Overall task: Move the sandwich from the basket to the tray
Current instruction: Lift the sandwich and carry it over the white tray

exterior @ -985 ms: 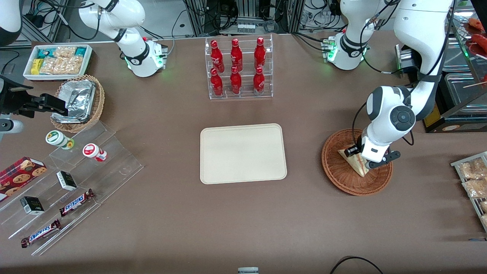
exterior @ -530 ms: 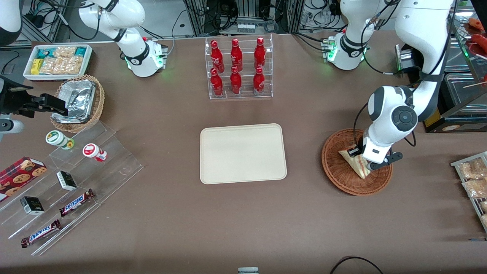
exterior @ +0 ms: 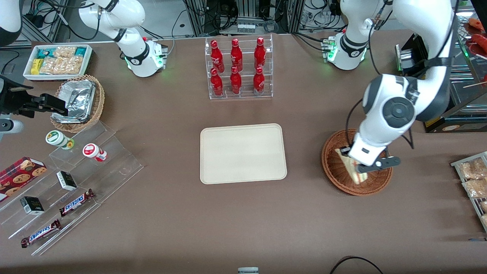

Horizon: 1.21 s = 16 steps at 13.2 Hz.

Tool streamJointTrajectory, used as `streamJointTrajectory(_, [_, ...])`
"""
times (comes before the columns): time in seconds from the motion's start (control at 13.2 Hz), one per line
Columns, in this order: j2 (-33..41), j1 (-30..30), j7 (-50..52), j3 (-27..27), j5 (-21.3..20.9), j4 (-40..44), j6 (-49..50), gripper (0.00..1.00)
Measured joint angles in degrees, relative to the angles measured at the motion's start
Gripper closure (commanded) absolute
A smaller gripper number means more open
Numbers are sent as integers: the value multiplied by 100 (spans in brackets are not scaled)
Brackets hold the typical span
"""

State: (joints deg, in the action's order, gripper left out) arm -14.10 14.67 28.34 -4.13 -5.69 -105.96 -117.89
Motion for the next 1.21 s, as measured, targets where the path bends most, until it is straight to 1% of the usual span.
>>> streamJointTrajectory(0.15, [-99,507,3,-18,83,149,1,100])
streamJointTrajectory(0.3, [-337,964,10,-27,293,373,0,100])
streamJointTrajectory(0.53, [-861,1539,260,-28,343,757,-1,100])
streamJointTrajectory(0.68, [-1180,1843,420,-28,383,938,-11,100])
streamJointTrajectory(0.98, [-1585,2384,522,-26,688,1189,-91,100])
streamJointTrajectory(1.21, [-1771,2677,537,-27,858,1194,-589,100])
